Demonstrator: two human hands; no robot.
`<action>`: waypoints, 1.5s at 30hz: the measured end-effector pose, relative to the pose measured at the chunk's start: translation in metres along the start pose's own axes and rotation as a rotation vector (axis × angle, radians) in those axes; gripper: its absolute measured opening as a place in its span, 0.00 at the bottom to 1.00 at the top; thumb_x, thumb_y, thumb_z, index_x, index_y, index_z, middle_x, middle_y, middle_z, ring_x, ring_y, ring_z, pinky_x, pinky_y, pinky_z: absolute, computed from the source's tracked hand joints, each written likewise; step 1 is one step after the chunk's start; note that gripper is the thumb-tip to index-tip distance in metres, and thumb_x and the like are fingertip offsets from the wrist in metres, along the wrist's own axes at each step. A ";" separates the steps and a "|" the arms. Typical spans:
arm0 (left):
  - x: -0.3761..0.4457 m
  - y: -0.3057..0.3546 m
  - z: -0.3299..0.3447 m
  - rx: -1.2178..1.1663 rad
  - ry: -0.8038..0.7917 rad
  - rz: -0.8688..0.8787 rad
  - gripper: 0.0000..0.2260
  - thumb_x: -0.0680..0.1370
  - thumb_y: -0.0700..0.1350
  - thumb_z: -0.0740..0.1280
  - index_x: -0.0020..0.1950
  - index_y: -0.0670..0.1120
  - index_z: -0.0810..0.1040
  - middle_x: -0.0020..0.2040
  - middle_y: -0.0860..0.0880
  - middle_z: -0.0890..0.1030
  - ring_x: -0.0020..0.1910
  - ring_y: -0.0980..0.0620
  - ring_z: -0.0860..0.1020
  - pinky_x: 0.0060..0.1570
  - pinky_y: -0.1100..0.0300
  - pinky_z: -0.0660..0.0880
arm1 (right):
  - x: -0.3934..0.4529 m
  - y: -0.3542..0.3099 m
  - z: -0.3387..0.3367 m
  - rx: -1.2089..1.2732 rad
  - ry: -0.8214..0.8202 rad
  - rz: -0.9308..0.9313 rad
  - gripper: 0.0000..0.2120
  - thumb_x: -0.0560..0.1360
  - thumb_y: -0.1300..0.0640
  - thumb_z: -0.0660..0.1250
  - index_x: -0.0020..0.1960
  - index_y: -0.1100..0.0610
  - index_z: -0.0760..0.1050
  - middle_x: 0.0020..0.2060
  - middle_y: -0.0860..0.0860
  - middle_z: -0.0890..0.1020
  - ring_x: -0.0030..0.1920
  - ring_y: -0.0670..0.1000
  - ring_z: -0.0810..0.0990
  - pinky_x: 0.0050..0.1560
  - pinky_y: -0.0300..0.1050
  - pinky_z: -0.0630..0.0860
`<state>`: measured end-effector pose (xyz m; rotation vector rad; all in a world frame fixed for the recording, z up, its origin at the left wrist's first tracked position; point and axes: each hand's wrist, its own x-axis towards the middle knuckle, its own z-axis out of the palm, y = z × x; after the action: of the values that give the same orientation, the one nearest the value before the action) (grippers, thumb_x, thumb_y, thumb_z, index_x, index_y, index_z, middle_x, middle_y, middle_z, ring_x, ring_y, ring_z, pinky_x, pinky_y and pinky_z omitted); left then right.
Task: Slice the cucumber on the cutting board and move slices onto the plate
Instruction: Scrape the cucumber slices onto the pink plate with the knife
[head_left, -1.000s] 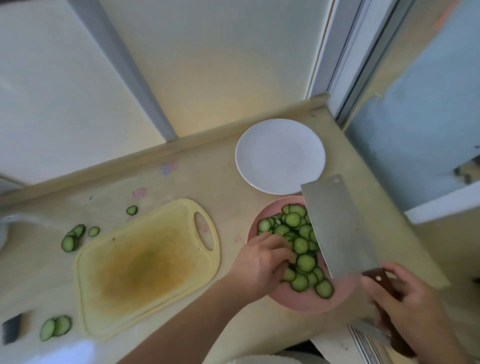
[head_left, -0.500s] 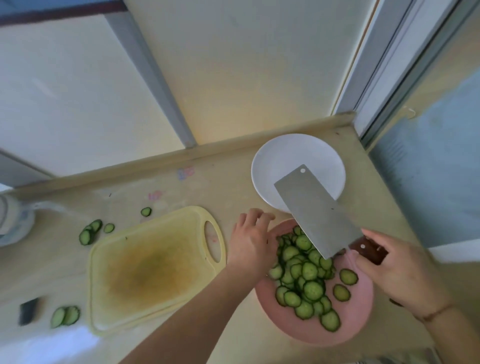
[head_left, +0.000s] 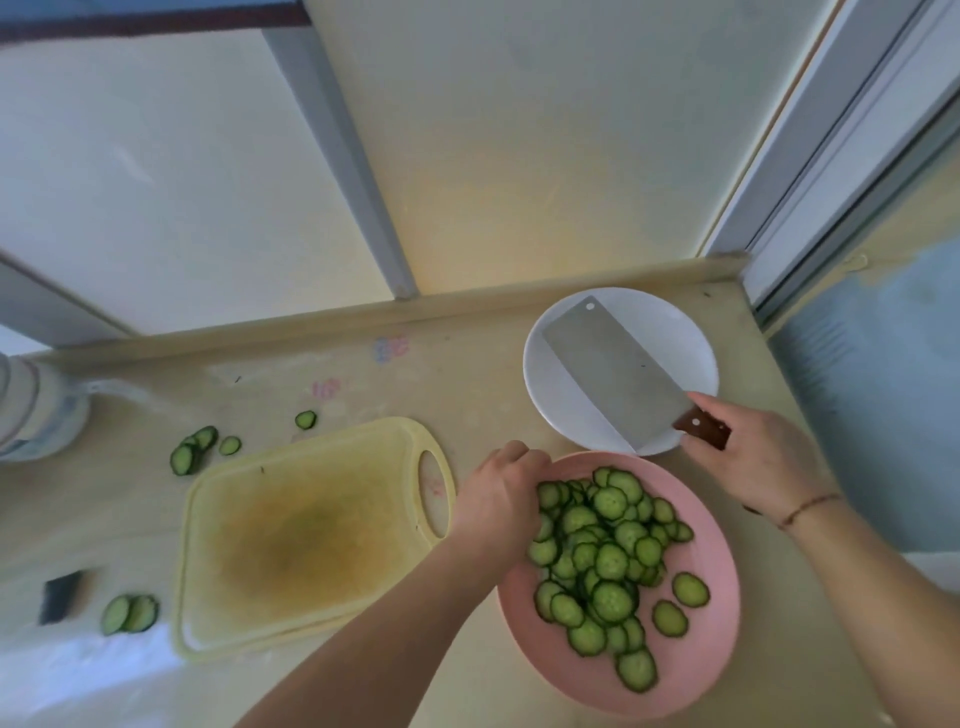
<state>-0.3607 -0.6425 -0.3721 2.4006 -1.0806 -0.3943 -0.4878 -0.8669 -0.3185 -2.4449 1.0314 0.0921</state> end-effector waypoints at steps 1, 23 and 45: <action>0.001 -0.001 -0.002 -0.013 0.012 -0.014 0.11 0.76 0.32 0.65 0.53 0.43 0.82 0.48 0.46 0.79 0.46 0.41 0.79 0.39 0.46 0.78 | 0.005 0.000 0.002 -0.023 -0.001 -0.009 0.24 0.75 0.47 0.68 0.71 0.46 0.71 0.49 0.53 0.85 0.43 0.55 0.81 0.41 0.46 0.78; -0.037 -0.036 -0.014 -0.145 0.154 0.122 0.11 0.80 0.44 0.65 0.59 0.44 0.82 0.56 0.45 0.80 0.53 0.43 0.79 0.52 0.51 0.78 | 0.039 0.020 0.038 -0.121 0.058 -0.115 0.27 0.70 0.45 0.68 0.67 0.53 0.74 0.56 0.51 0.76 0.49 0.60 0.80 0.46 0.60 0.80; -0.221 -0.351 -0.203 0.046 -0.047 0.015 0.14 0.79 0.40 0.63 0.62 0.49 0.82 0.60 0.51 0.81 0.48 0.48 0.77 0.48 0.54 0.79 | 0.018 -0.350 0.207 -0.070 -0.184 -0.502 0.19 0.78 0.62 0.64 0.68 0.56 0.74 0.68 0.55 0.73 0.65 0.57 0.75 0.70 0.52 0.69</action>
<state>-0.1966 -0.2111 -0.3720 2.4328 -1.1397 -0.4277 -0.2082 -0.5740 -0.3636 -2.6223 0.3236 0.1832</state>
